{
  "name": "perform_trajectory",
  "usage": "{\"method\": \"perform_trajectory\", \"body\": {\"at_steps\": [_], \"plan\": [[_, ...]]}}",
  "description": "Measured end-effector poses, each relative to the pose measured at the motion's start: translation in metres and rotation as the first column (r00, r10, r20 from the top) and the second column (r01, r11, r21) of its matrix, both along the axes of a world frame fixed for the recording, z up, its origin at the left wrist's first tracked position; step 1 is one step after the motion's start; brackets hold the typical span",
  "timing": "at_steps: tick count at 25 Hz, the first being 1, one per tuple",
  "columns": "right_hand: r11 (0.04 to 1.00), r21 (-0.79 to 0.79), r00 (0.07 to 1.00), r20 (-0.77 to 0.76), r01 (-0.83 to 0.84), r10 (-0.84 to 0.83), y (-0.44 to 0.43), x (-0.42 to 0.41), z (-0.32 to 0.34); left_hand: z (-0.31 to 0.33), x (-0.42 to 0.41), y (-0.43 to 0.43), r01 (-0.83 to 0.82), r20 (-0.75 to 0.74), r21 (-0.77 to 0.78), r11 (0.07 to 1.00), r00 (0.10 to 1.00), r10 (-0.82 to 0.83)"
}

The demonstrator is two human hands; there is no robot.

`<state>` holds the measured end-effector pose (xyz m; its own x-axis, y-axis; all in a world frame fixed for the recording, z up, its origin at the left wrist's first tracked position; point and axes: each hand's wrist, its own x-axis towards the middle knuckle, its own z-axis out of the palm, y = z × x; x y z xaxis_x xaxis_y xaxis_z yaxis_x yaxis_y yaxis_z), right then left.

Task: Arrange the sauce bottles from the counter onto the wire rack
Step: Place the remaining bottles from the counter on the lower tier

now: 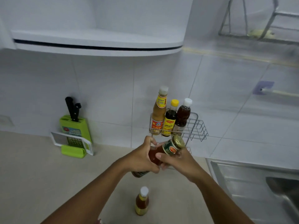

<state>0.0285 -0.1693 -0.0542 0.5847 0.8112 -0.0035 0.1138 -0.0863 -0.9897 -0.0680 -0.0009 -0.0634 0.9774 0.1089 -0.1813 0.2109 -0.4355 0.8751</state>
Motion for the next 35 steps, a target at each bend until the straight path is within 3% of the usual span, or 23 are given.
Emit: {"method": "perform_trajectory", "body": {"at_steps": [4, 7, 10, 17, 23, 35], "plan": [[0.978, -0.032, 0.974, 0.102, 0.205, -0.2, 0.005, 0.02, -0.033, -0.037, 0.027, 0.02, 0.01, -0.069, 0.046, 0.999, 0.998, -0.006], [0.901, -0.036, 0.899, 0.09, 0.432, -0.428, 0.012, 0.039, -0.06, -0.08, 0.044, 0.053, -0.09, -0.206, 0.149, 0.985, 0.971, 0.12], [0.854, -0.066, 0.851, 0.161, 0.515, -0.5, 0.024, 0.06, -0.09, -0.117, 0.06, 0.069, -0.16, -0.333, 0.104, 0.982, 0.924, 0.186], [0.866, -0.129, 0.859, 0.259, 0.483, -0.441, 0.055, 0.085, -0.122, -0.153, 0.098, 0.068, -0.294, -0.42, -0.069, 0.953, 0.875, 0.239], [0.88, -0.229, 0.866, 0.395, 0.416, -0.306, 0.08, 0.103, -0.127, -0.155, 0.105, 0.068, -0.302, -0.321, -0.135, 0.944, 0.914, 0.247], [0.888, -0.361, 0.876, 0.473, 0.285, -0.09, 0.111, 0.112, -0.135, -0.157, 0.098, 0.072, -0.248, -0.332, -0.142, 0.958, 0.924, 0.19]]}}
